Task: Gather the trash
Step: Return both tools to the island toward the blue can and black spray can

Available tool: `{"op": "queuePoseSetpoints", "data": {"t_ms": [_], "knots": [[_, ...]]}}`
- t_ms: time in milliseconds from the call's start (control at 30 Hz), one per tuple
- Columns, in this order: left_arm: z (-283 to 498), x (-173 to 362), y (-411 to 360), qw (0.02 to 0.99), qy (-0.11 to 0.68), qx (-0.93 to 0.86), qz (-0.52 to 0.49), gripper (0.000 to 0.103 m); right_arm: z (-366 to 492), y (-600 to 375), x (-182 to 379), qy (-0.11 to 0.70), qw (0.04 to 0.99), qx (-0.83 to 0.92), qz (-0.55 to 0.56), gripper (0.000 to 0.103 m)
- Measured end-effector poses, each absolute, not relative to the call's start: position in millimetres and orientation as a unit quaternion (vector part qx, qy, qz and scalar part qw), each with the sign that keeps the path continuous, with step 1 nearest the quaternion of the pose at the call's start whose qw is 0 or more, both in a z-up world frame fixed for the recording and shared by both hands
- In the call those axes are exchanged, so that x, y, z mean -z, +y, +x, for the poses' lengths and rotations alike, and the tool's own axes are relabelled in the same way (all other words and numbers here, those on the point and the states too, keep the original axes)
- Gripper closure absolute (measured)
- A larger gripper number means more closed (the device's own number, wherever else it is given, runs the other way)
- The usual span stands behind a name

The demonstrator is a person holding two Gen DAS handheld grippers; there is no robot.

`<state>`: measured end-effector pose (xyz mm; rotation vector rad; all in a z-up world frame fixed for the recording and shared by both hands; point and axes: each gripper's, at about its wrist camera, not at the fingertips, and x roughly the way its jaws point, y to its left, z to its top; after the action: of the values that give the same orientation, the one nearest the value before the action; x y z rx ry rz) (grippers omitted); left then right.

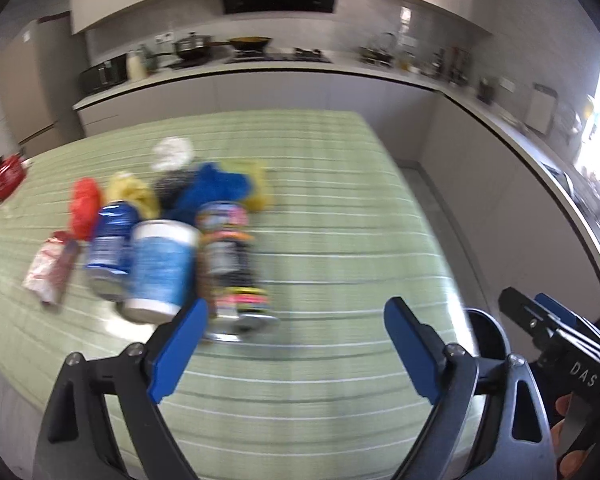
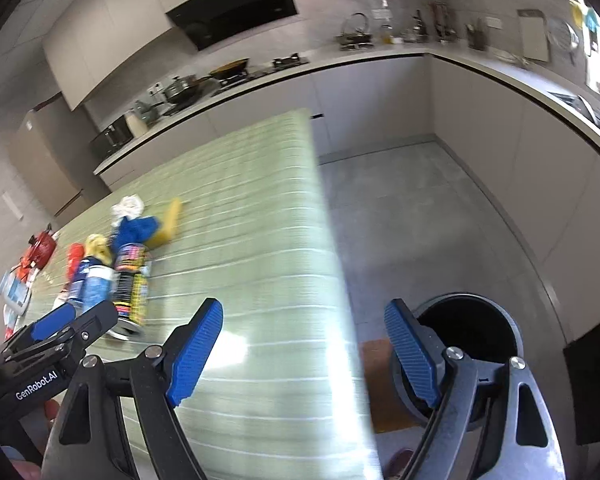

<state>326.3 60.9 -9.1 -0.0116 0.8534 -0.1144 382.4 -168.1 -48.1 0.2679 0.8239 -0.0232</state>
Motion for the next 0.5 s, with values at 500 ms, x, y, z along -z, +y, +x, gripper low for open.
{"op": "queuePoseSetpoints", "data": {"t_ms": [500], "knots": [[342,21,197,0.911,0.406,-0.041,-0.054,0.012,430,-16,45,0.407,0.908,-0.055,0.082,0.018]]}}
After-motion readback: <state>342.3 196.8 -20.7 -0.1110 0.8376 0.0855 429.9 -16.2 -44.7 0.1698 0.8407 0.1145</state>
